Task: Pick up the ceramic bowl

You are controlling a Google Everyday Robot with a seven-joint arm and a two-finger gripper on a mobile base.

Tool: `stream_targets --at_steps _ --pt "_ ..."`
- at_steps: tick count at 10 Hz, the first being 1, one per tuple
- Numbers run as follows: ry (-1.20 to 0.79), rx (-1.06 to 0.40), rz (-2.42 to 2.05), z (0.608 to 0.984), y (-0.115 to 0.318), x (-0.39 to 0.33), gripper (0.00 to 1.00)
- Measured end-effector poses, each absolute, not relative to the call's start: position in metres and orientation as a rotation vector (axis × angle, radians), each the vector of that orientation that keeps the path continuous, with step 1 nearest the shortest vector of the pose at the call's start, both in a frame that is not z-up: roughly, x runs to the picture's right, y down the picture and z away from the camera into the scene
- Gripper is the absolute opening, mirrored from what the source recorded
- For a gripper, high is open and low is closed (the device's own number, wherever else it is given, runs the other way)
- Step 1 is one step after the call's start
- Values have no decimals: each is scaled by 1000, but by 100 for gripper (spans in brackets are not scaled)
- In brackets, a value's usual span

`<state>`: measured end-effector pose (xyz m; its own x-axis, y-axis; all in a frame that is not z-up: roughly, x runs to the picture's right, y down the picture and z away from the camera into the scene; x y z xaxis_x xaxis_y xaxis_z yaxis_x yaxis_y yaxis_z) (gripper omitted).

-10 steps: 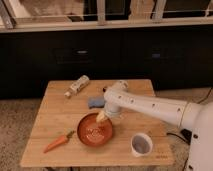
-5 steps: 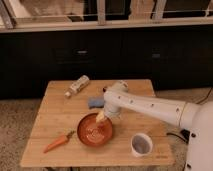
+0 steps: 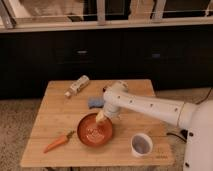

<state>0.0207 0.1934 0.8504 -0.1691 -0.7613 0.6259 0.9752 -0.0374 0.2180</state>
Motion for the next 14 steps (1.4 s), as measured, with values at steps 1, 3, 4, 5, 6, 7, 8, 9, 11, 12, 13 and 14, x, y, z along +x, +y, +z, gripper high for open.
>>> stream_targets --at_steps 1,3,4,5,6,7,8,9,11,12,13,14 --pt "-712 -398 -1607 852 193 21 59" --pt "-718 -394 -1611 854 192 19 55" --pt "-720 -392 -1612 855 192 19 55" --pt "-720 -390 -1612 855 191 18 54" --pt "-718 -387 -1615 854 188 19 46" --pt "-709 -380 -1617 850 180 22 36" --pt "-704 -380 -1614 845 175 24 28" --pt "-692 -377 -1618 842 169 28 18" --pt "-693 -369 -1626 841 166 28 7" --pt "-696 -364 -1631 839 164 30 7" --pt "-694 -360 -1632 834 161 35 7" --pt "-694 -361 -1636 829 160 36 7"
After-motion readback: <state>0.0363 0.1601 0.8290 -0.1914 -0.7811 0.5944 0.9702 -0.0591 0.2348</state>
